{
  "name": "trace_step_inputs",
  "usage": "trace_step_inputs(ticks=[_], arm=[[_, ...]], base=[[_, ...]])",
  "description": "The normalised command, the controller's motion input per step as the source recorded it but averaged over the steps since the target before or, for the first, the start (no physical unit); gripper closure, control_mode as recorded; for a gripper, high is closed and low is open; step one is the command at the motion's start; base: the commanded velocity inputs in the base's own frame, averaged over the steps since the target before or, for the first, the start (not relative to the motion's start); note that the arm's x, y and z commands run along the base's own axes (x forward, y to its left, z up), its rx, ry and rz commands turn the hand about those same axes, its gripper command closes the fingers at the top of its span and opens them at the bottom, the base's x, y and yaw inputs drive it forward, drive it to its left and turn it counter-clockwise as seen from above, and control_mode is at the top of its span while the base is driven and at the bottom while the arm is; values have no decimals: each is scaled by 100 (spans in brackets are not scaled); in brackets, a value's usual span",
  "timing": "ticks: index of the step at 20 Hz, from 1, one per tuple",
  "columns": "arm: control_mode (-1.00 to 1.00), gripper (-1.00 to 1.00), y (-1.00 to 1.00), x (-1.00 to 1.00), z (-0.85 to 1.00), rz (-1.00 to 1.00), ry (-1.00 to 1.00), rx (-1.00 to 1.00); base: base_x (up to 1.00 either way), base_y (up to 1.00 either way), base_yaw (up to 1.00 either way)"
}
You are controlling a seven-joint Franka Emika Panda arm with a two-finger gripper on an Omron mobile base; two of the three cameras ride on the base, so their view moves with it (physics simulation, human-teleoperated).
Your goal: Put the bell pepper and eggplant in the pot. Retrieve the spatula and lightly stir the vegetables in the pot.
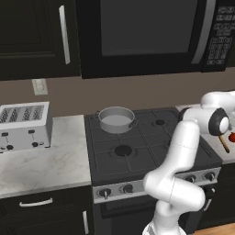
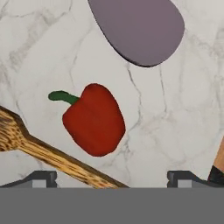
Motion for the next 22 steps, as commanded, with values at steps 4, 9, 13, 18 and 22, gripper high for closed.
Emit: trace_step_inputs(ticks=[4, 9, 13, 18, 22], arm=[[-100, -100, -8, 0, -1, -5, 3, 1], [-100, -100, -7, 16, -22, 1, 0, 0], [-100, -100, 0, 35, -42, 4, 0, 0], [-100, -100, 0, 36, -6, 5, 6, 0], [-100, -100, -3, -15, -1, 1, 1, 0]], base=[[0, 0, 0], [0, 0, 0], [0, 0, 0], [0, 0, 0], [0, 0, 0]])
